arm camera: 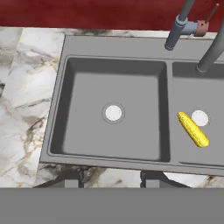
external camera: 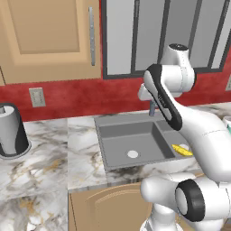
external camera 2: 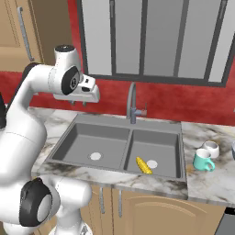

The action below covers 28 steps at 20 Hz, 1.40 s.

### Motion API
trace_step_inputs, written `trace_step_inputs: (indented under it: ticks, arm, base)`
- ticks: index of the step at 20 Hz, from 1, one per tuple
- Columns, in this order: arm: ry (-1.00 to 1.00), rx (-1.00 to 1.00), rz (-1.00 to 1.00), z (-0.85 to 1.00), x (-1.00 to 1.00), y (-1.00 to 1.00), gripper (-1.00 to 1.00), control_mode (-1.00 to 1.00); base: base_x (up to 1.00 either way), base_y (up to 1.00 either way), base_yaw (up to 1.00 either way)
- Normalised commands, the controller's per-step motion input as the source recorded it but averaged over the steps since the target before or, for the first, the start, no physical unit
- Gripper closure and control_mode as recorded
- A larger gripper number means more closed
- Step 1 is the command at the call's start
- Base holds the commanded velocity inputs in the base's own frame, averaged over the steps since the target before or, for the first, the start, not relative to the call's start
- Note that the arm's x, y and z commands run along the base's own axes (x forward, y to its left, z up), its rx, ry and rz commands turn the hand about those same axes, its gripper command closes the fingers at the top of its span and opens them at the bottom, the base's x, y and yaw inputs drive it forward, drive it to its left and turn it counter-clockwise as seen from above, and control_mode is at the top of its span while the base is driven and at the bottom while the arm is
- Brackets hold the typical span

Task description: Clear the mugs and bowl far away from the sink.

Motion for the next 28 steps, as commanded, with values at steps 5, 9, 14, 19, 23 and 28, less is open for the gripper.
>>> trace_step_inputs:
  ticks: [5, 9, 14, 19, 23, 28]
  arm:
    - [-0.05, 0.00, 0.00, 0.00, -0.26, 0.00, -1.00, -1.00]
    - [-0.18, 0.00, 0.00, 0.03, -0.61, 0.01, -1.00, -1.00]
    - [-0.15, 0.00, -0.02, 0.14, -0.55, 0.00, -1.00, -1.00]
    - [-0.03, -0.01, -0.05, 0.39, -0.70, 0.00, -1.00, -1.00]
    - [0.00, -0.01, -0.02, 0.42, -0.72, 0.00, -1.00, -1.00]
    - [-0.01, 0.00, 0.00, 0.16, -0.73, 0.00, -1.00, -1.00]
  base:
    - [0.00, 0.00, 0.00]
    - [0.00, 0.00, 0.00]
    - [0.00, 0.00, 0.00]
    - [0.00, 0.00, 0.00]
    - [0.00, 0.00, 0.00]
    - [0.00, 0.00, 0.00]
